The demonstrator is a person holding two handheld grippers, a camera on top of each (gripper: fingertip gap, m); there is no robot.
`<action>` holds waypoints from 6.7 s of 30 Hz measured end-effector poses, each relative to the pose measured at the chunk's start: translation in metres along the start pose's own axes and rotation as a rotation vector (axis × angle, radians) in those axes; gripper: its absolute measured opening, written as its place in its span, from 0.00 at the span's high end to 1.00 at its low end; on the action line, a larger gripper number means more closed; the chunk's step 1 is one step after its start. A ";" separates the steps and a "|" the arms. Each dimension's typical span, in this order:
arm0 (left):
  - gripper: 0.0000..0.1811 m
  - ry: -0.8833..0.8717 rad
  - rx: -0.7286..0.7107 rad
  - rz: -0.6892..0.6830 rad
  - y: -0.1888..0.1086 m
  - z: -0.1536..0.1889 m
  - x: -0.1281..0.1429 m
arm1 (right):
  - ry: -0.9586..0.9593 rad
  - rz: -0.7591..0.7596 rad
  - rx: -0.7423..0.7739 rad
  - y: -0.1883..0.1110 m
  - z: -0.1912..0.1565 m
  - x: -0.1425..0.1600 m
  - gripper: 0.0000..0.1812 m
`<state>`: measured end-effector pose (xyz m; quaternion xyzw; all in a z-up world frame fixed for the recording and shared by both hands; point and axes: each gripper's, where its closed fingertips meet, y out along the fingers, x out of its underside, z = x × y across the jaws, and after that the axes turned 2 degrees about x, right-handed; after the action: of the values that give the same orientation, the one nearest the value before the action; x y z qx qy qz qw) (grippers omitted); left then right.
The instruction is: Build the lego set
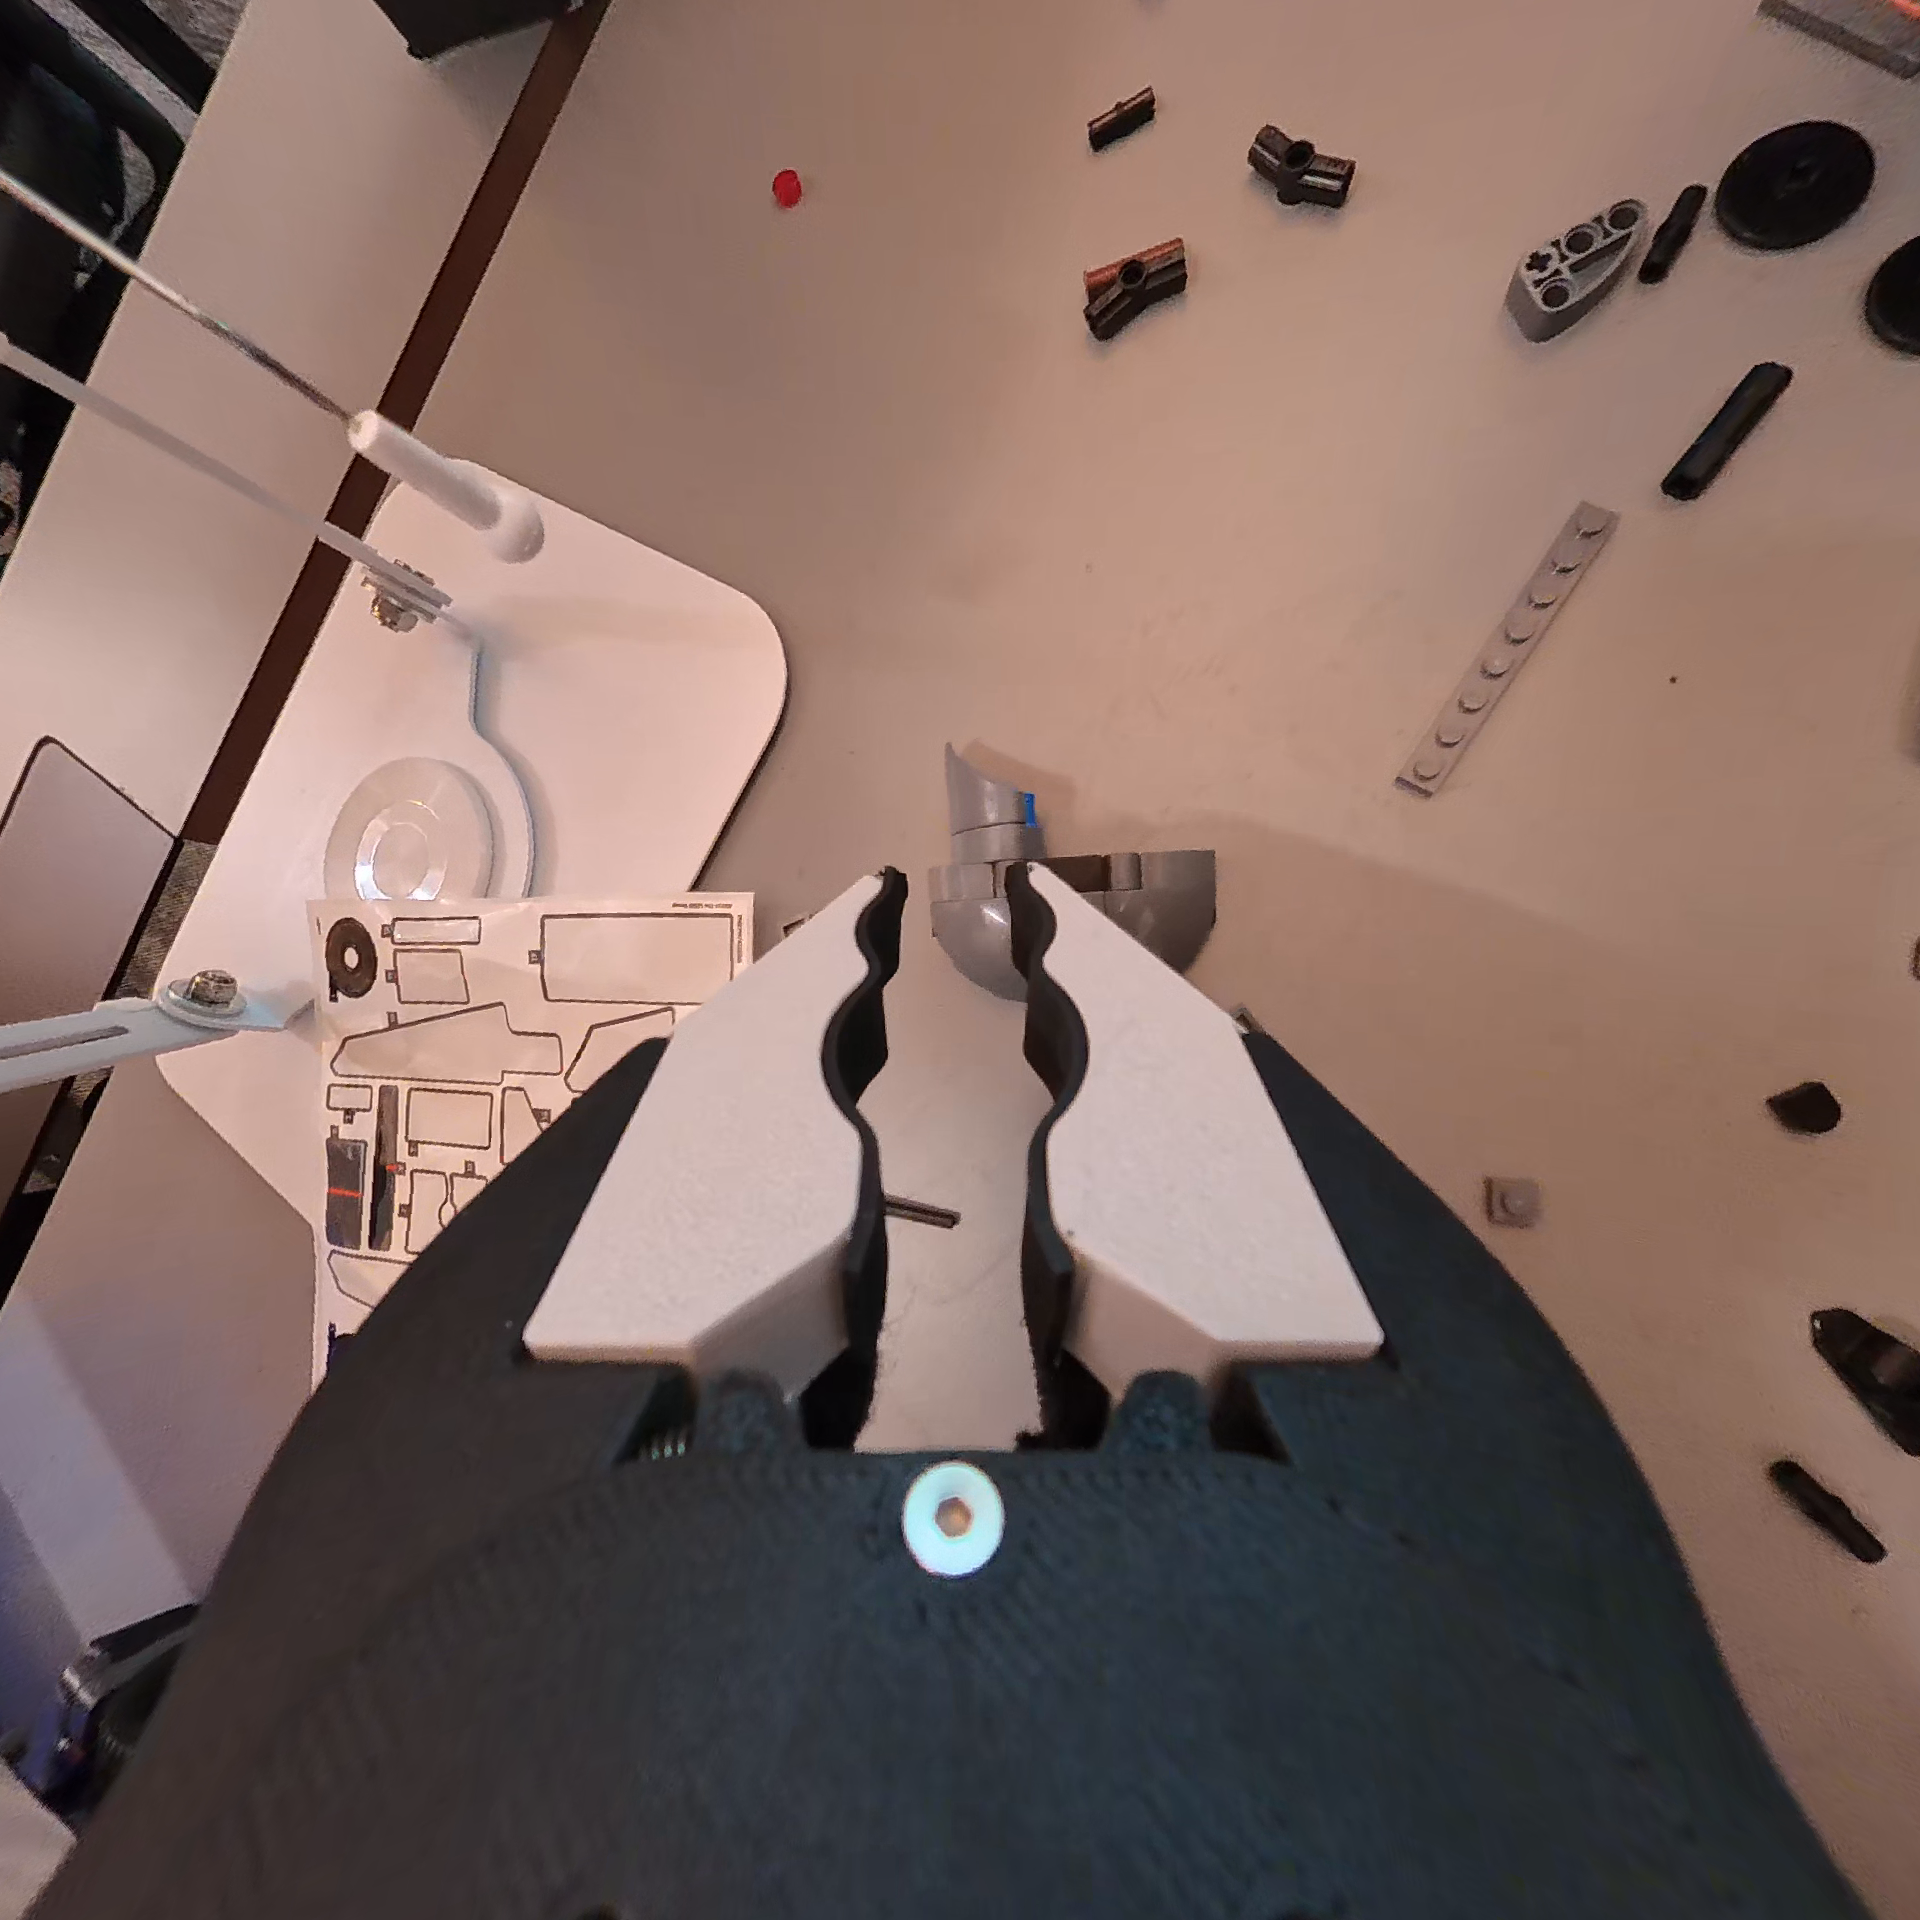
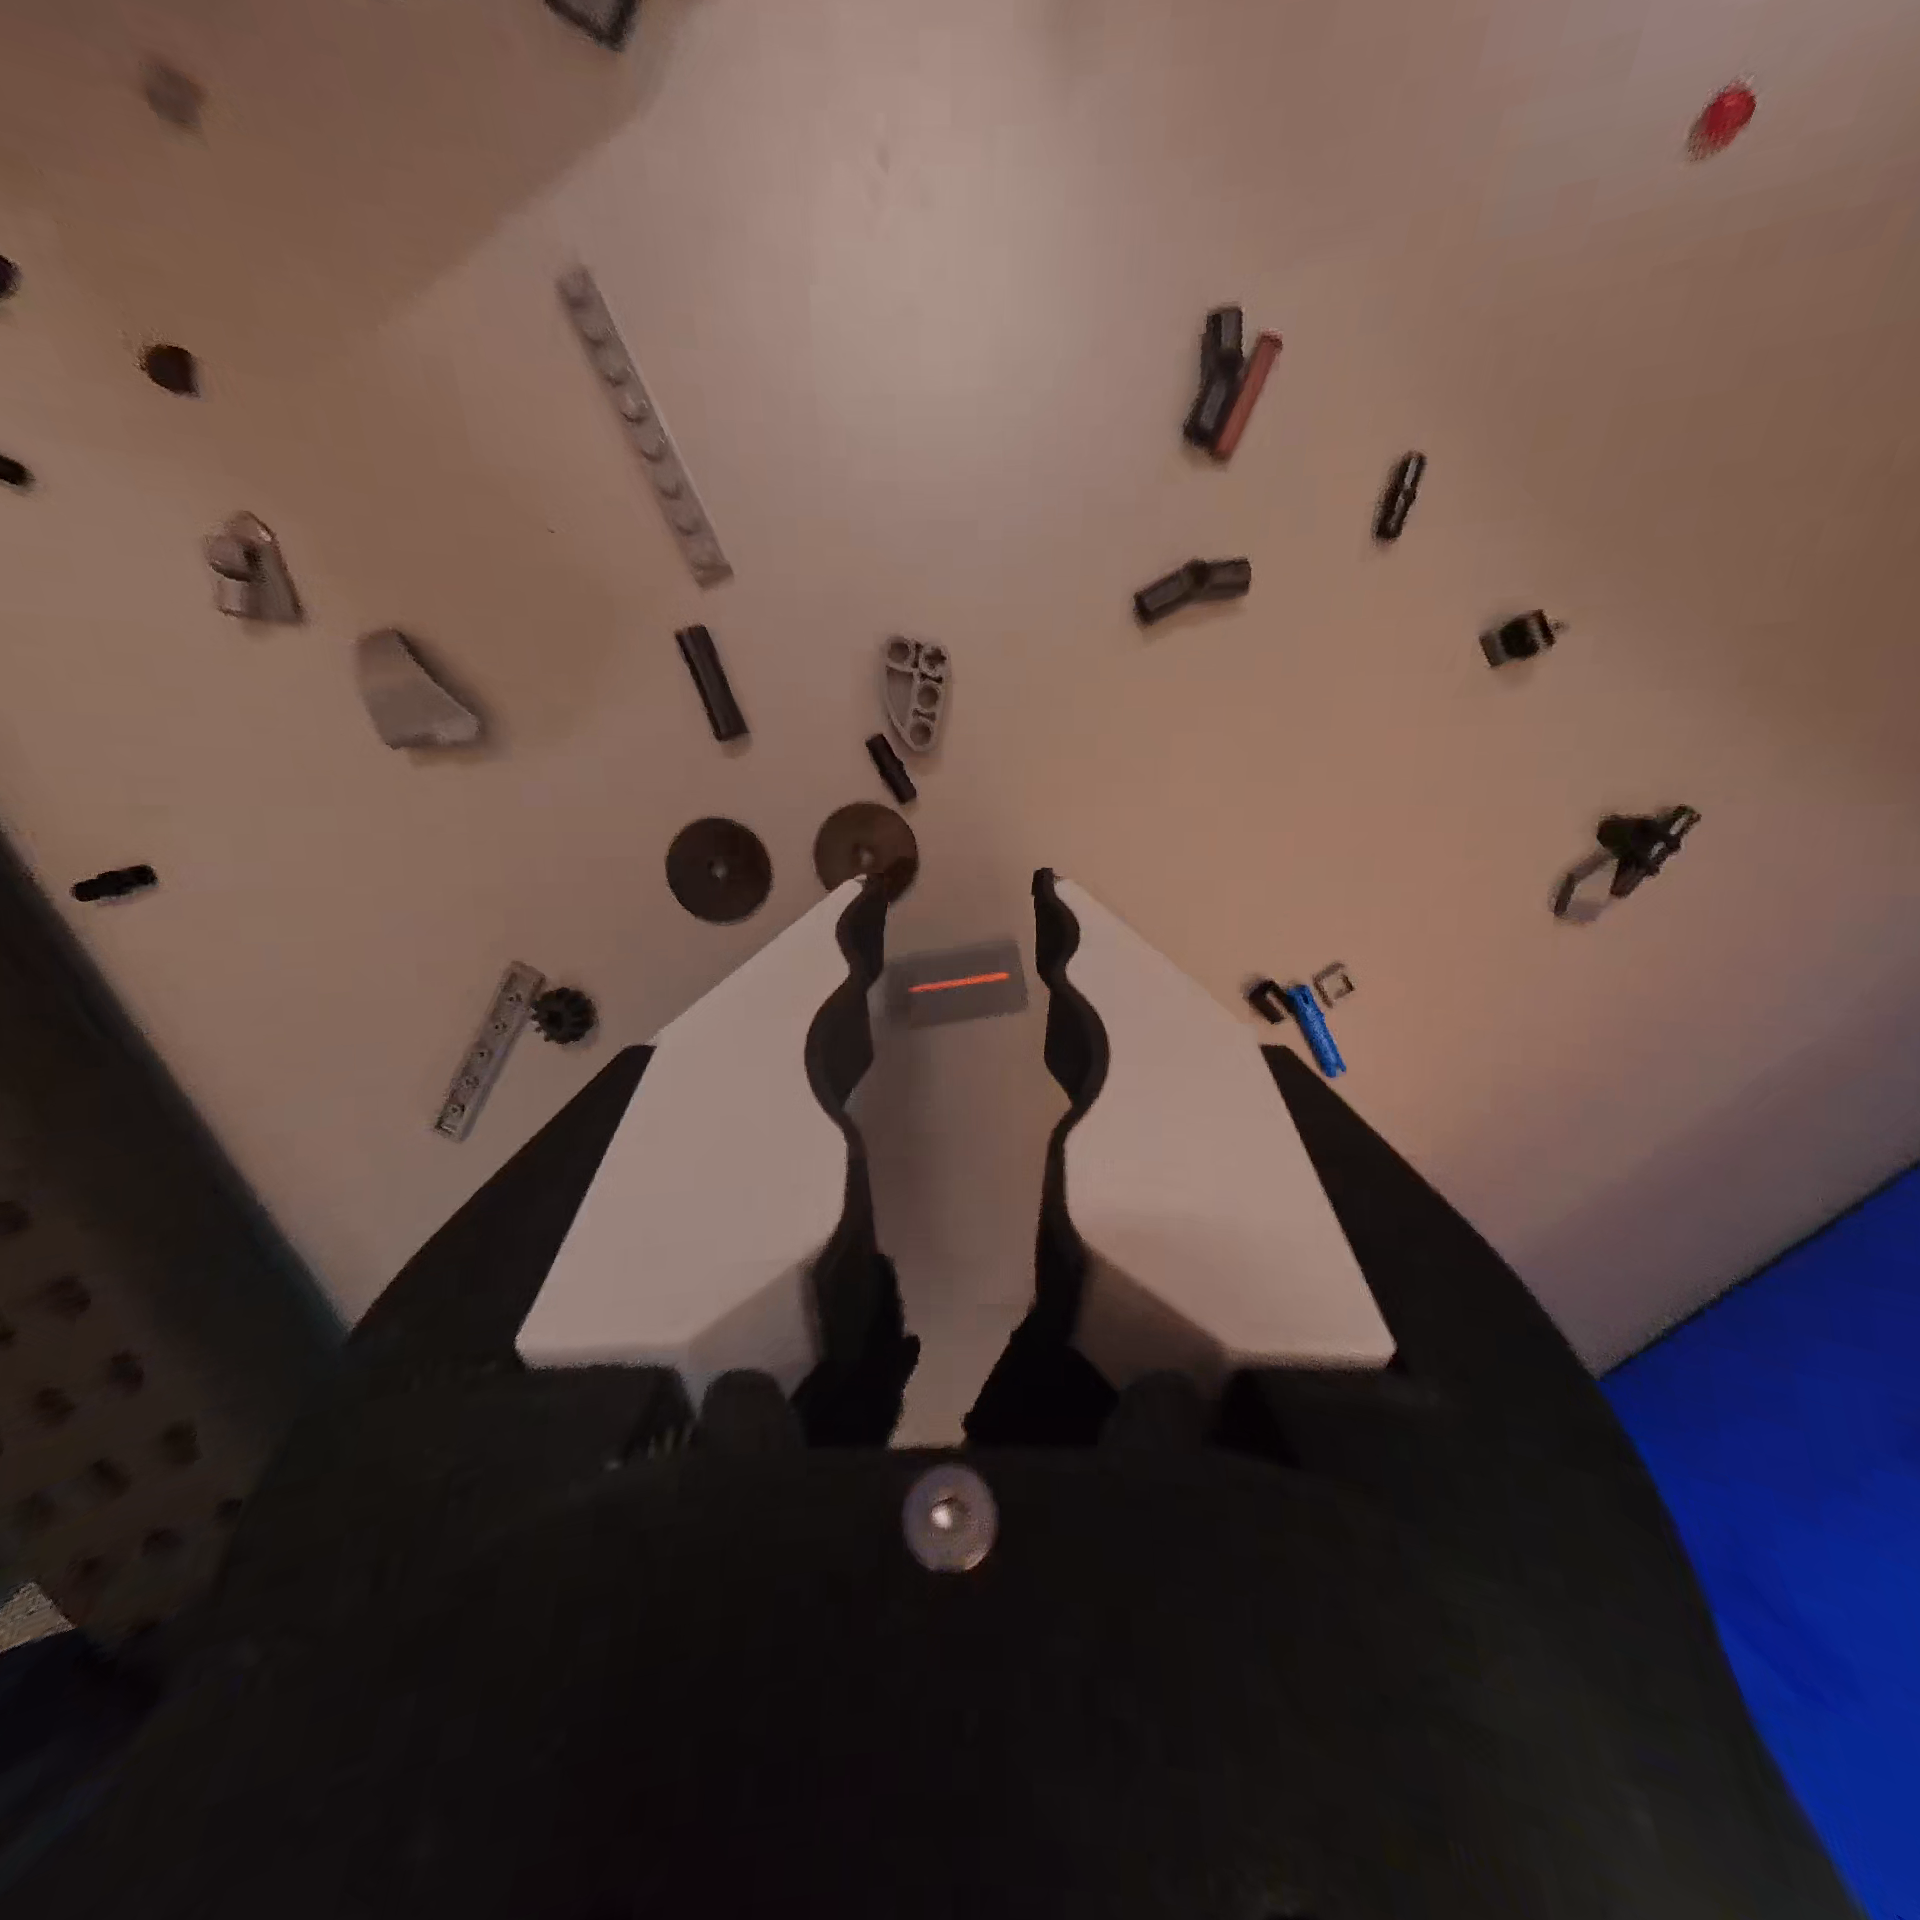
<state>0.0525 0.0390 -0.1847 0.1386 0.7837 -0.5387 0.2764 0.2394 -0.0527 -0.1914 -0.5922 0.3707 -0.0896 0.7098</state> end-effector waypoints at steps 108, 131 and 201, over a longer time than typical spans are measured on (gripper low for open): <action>0.95 0.451 0.009 0.309 -0.001 0.087 -0.080 | 0.071 0.574 -0.510 -0.010 -0.069 -0.100 0.93; 1.00 0.433 0.010 0.296 -0.001 0.085 -0.078 | 0.094 0.600 -0.526 -0.015 -0.067 -0.102 0.93; 0.96 0.395 -0.093 0.388 -0.010 0.080 -0.102 | 0.093 0.704 -0.408 -0.026 -0.057 -0.112 1.00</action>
<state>0.1527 -0.0303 -0.1386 0.3755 0.8051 -0.4017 0.2225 0.1325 -0.0406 -0.1221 -0.5531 0.5927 0.2071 0.5476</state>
